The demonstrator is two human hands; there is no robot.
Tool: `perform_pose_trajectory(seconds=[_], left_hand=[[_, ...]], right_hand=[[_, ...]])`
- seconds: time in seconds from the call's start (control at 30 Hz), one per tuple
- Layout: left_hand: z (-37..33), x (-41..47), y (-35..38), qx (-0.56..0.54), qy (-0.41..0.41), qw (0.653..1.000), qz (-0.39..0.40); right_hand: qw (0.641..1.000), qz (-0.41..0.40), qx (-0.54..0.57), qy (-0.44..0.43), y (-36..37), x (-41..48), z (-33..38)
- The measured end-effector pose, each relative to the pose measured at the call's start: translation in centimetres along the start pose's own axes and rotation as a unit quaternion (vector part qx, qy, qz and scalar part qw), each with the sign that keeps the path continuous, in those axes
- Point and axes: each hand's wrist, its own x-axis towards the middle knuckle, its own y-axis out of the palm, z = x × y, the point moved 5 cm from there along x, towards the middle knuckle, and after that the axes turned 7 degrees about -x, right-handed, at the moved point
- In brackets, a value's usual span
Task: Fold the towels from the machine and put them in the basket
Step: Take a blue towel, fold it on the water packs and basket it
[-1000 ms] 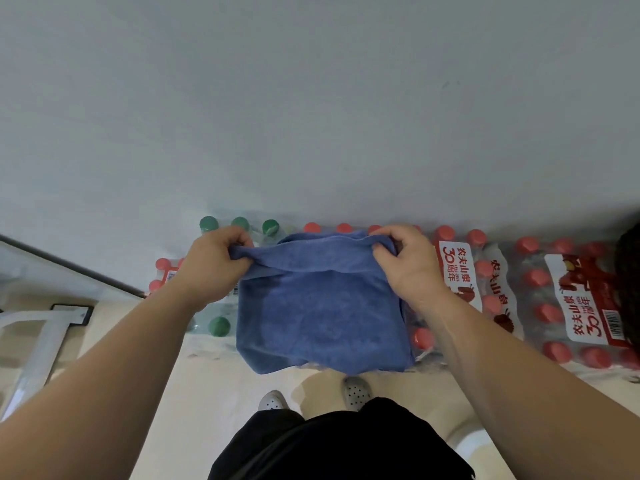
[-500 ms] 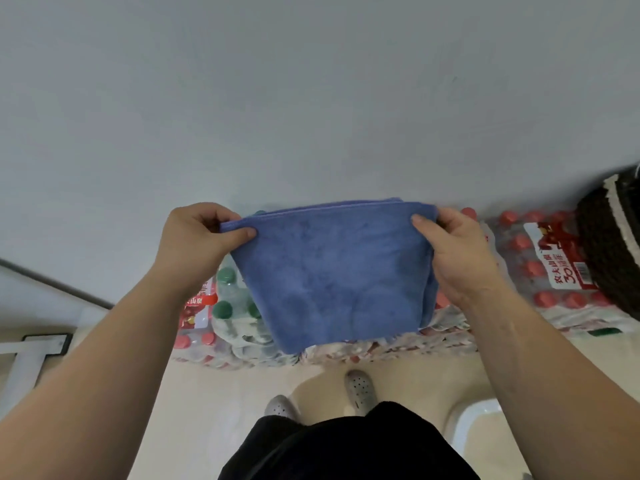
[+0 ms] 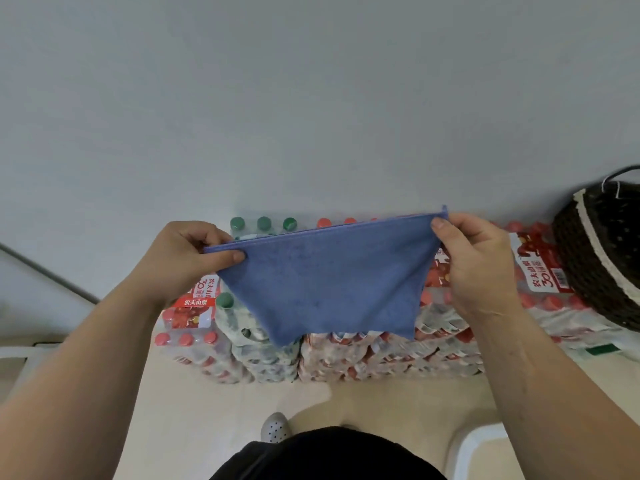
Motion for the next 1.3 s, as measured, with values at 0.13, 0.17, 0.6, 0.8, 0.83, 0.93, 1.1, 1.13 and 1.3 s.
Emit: perform_pose_trajectory(seconds=[0.13,0.17,0.6,0.8,0.83,0.93,1.1,1.13,1.3], left_hand=[[-1.9,-1.3,0.7,-0.051,0.023,0.998,-0.011],[-2.3,-1.6,0.9,-0.068,0.027,0.997,-0.016],[-5.7,-5.3,2.6,-0.158,0.068,0.985,-0.032],[-5.7,-4.6,1.7,-0.062,0.059,0.99,-0.115],[-5.1,-4.3,1.6,-0.037,0.049,0.991,-0.121],[-2.7,-3.4,1.7,0.025,-0.007,0.992,-0.12],[1.9,-1.0,0.1,0.155,-0.129,0.976,-0.081],[2.5,-0.5,-0.3,0.172,-0.143,0.971,-0.079],[4.7,2.6,-1.1,0.148,-0.17,0.97,-0.087]], right_hand=[[0.999,0.009,0.02,-0.024,-2.1,-0.2,1.2],[0.999,0.005,0.027,-0.019,-2.8,-0.1,1.2],[0.993,0.111,-0.027,0.015,-5.6,1.4,1.4],[0.988,0.123,-0.09,0.029,-4.5,3.0,0.0],[0.987,0.119,-0.104,0.042,-4.1,3.3,-0.8],[0.981,0.121,-0.133,0.071,-2.7,4.0,-2.9],[0.951,0.195,-0.225,0.087,0.8,4.2,-5.4],[0.938,0.206,-0.266,0.084,1.5,4.2,-5.7],[0.919,0.173,-0.336,0.115,3.3,4.8,-7.5]])
